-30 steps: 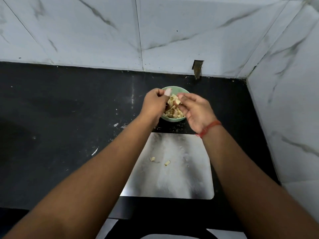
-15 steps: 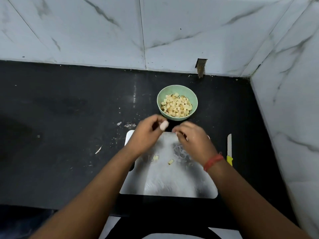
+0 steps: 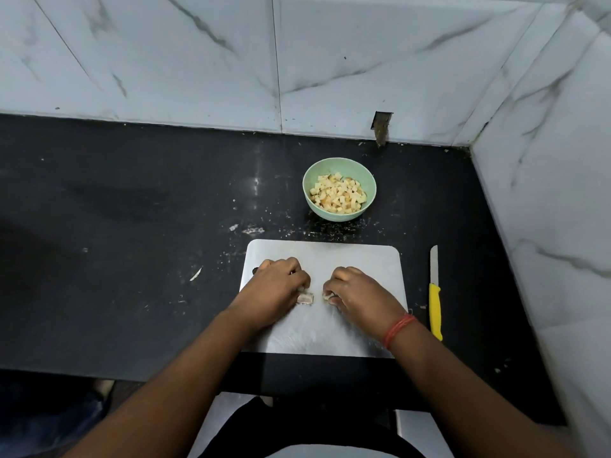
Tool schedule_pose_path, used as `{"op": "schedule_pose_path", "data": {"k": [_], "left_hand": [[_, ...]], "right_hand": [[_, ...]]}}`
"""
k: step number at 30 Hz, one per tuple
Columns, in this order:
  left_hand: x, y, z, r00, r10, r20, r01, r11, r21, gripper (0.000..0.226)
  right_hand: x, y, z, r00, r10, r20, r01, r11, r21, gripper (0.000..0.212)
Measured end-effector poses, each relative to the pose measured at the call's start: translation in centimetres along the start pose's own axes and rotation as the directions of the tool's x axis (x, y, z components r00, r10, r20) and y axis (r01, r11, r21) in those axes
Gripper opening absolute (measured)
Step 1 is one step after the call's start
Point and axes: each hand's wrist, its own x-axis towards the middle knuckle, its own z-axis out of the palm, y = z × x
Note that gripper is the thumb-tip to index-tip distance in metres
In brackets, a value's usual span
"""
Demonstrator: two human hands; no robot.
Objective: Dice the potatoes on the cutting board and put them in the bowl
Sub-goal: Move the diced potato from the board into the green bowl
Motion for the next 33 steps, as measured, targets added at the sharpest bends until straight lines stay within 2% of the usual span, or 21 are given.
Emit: {"op": "schedule_pose_path", "data": {"k": [4,7,11,13,15,19,21,24,27,28,31,33], "left_hand": [[0.0,0.4,0.2,0.998,0.037,-0.045,-0.034,0.997,0.070,0.012],[-0.3,0.6,0.4,0.996,0.052,-0.070,-0.043,0.991,0.127,0.022],[-0.4,0.7,0.8,0.995,0.051,-0.086,-0.038,0.989,0.145,0.010],[-0.3,0.8,0.8,0.997,0.022,-0.076,-0.014,0.994,0.109,0.009],[-0.3,0.9,0.8,0.997,-0.005,-0.072,0.010,0.998,0.068,0.011],[0.9,1.8,-0.6,0.987,-0.112,-0.113,0.099,0.988,-0.117,0.014],[2.5,2.7,-2.3,0.967,-0.166,-0.195,0.120,0.966,-0.227,0.022],[6.2,3.4,-5.1,0.931,-0.199,-0.306,0.106,0.949,-0.296,0.011],[10.8,2.7,-7.2,0.929,-0.207,-0.306,0.106,0.943,-0.314,0.005],[12.2,2.3,-7.6,0.936,-0.213,-0.280,0.127,0.946,-0.298,0.002],[14.5,1.2,-7.5,0.965,-0.192,-0.176,0.176,0.979,-0.106,0.013],[14.0,0.5,-6.8,0.970,-0.133,-0.202,0.132,0.991,-0.020,0.023]], "right_hand": [[-0.2,-0.6,-0.1,1.000,0.009,0.000,-0.009,0.998,-0.056,0.014],[-0.2,-0.8,0.1,1.000,-0.002,-0.020,0.000,0.994,-0.110,0.013],[0.1,-0.7,0.7,0.999,0.009,-0.044,-0.015,0.990,-0.139,0.009],[0.1,-0.8,0.6,0.994,0.075,-0.080,-0.078,0.997,-0.030,0.011],[0.1,-0.6,0.0,0.972,0.199,-0.127,-0.174,0.967,0.185,0.010],[0.6,-0.1,-2.2,0.865,0.454,-0.215,-0.287,0.798,0.530,0.009],[1.4,0.2,-3.8,0.816,0.529,-0.234,-0.274,0.709,0.650,0.009],[4.0,0.9,-6.8,0.770,0.565,-0.298,-0.203,0.659,0.724,0.007],[7.6,2.3,-9.0,0.708,0.578,-0.405,-0.173,0.699,0.694,0.008],[8.7,2.8,-9.5,0.708,0.565,-0.424,-0.194,0.733,0.652,0.011],[10.6,4.5,-9.4,0.814,0.456,-0.360,-0.311,0.865,0.395,0.018],[10.3,4.9,-8.8,0.817,0.433,-0.380,-0.310,0.887,0.343,0.020]]}}
